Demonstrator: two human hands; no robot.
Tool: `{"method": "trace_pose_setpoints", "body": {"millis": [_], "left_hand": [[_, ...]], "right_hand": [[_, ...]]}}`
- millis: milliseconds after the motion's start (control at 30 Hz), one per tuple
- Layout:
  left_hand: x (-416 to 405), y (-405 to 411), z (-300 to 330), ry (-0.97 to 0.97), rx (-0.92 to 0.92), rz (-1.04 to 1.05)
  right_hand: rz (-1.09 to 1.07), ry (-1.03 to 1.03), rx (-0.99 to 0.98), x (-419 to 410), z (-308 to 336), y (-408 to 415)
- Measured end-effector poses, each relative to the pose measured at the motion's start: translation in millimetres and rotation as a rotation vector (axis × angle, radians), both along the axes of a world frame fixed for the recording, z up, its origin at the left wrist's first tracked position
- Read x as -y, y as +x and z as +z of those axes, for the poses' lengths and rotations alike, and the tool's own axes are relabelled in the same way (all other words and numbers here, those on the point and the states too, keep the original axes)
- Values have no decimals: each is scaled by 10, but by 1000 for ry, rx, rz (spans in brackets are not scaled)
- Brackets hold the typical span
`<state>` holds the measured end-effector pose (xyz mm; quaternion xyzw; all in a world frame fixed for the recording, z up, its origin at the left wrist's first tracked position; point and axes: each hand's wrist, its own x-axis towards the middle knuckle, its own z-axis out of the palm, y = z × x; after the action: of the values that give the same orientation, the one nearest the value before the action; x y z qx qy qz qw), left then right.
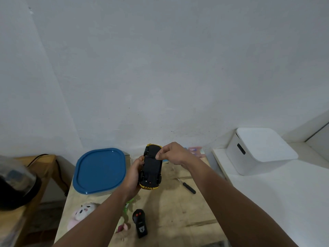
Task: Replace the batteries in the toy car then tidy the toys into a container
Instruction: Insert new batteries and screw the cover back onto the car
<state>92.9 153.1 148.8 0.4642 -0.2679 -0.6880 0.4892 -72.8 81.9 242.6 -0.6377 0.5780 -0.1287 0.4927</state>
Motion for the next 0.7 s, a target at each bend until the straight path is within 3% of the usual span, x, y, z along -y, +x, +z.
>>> {"method": "trace_pose_setpoints", "body": {"millis": [700], "left_hand": [[63,34,44,-9,45,-21]], "right_hand": [[25,-55,-25,89,-6,-14]]}}
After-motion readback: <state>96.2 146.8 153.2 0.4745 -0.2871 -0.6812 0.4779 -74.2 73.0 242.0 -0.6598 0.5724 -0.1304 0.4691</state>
